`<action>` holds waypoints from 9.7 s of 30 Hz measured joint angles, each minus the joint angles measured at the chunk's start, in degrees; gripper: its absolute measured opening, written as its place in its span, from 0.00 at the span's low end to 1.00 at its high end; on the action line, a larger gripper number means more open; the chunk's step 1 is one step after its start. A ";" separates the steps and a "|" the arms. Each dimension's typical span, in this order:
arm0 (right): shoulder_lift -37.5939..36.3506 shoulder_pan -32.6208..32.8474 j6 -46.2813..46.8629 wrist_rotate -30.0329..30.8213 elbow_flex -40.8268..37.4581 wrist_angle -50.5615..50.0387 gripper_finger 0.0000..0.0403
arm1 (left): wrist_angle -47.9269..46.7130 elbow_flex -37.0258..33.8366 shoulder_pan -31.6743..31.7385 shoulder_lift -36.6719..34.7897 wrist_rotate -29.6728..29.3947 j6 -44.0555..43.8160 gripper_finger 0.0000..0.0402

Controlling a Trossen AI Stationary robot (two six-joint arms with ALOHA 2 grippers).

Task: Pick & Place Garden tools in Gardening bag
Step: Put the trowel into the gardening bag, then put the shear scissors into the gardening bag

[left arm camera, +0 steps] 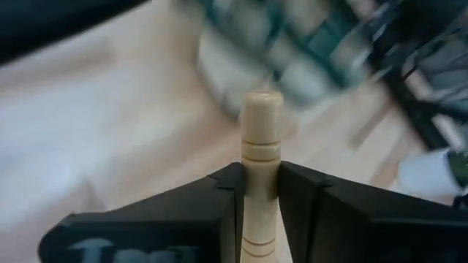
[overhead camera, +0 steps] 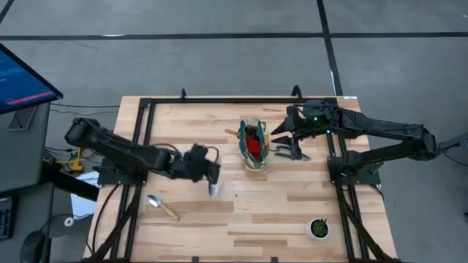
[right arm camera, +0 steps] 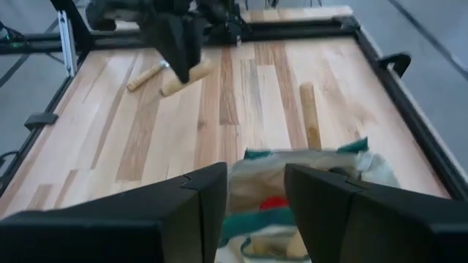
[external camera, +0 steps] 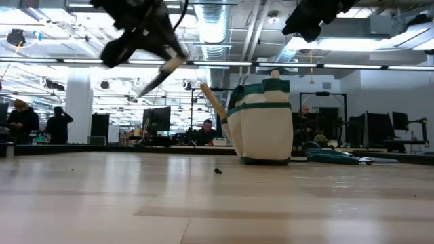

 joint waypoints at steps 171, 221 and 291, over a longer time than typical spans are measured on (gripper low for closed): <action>-0.01 0.09 10.08 0.02 0.00 7.19 0.33 | 97.81 -18.78 26.74 28.71 37.20 57.63 0.44; 0.00 0.09 9.97 0.00 0.02 7.21 0.33 | 18.63 -18.78 13.02 -31.00 26.09 41.91 0.02; 12.78 -12.18 13.32 16.17 -20.55 2.80 0.13 | -1.92 -18.80 -2.81 -30.57 28.77 14.56 0.00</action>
